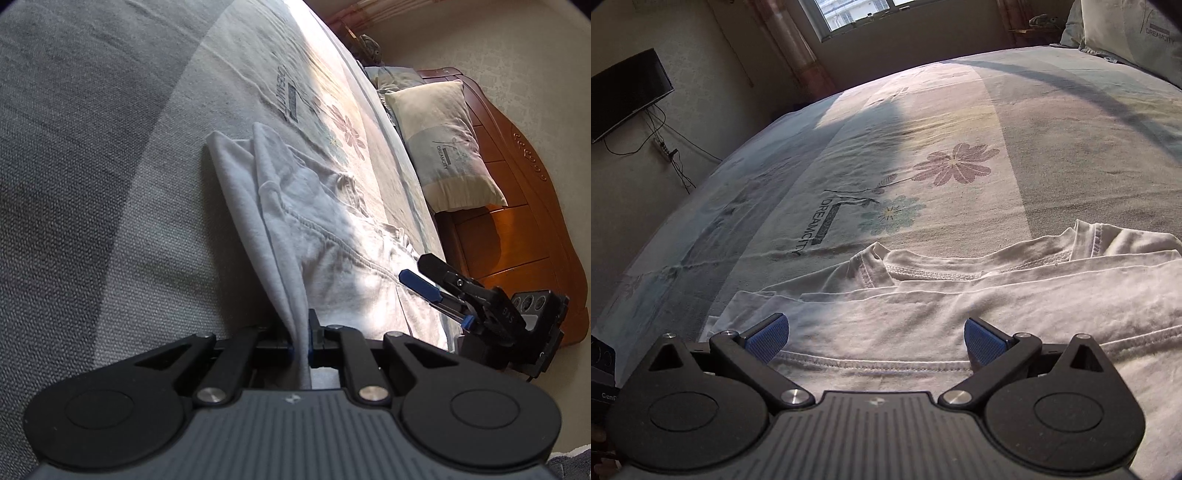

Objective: Fold clothes
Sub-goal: 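Close the left gripper on the shirt's side edge, then lift the gripped shirt edge with the left gripper and fold it over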

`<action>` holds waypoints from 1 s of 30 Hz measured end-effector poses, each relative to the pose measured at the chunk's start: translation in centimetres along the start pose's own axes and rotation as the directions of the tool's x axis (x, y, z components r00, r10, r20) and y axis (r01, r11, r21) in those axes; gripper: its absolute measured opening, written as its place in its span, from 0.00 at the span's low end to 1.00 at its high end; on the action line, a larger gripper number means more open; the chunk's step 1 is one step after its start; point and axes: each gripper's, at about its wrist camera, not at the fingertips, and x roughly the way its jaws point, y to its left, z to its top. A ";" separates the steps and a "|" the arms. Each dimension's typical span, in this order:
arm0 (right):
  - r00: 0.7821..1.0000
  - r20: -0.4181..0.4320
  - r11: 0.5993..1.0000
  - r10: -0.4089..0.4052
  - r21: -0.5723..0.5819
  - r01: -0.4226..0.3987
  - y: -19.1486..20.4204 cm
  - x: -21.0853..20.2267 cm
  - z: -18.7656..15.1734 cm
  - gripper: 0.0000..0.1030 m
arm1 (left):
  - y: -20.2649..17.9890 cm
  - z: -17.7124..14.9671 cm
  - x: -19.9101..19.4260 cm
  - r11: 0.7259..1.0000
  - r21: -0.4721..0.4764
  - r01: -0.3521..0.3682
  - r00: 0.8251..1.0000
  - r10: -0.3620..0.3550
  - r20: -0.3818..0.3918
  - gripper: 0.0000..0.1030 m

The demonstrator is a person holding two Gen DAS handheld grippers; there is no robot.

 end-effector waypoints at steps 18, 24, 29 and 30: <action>0.999 -0.052 0.997 0.016 -0.073 -0.019 0.7 -1.8 -3.8 1.00 | 1.3 2.7 2.7 0.992 -0.073 0.099 0.970 -0.113 -0.216 0.11; 0.999 -0.049 0.996 0.000 -0.088 -0.004 1.0 -1.6 -3.9 1.00 | 1.0 2.7 3.0 0.992 -0.081 0.098 0.969 -0.114 -0.220 0.11; 0.998 -0.061 0.997 0.002 -0.078 -0.007 1.0 -1.8 -3.6 1.00 | -0.5 2.5 2.8 0.999 -0.023 0.036 0.977 -0.040 -0.211 0.11; 0.998 -0.066 0.998 0.006 -0.066 -0.011 0.9 -2.0 -3.5 1.00 | -1.0 2.5 2.7 1.000 -0.002 0.017 0.978 -0.017 -0.207 0.10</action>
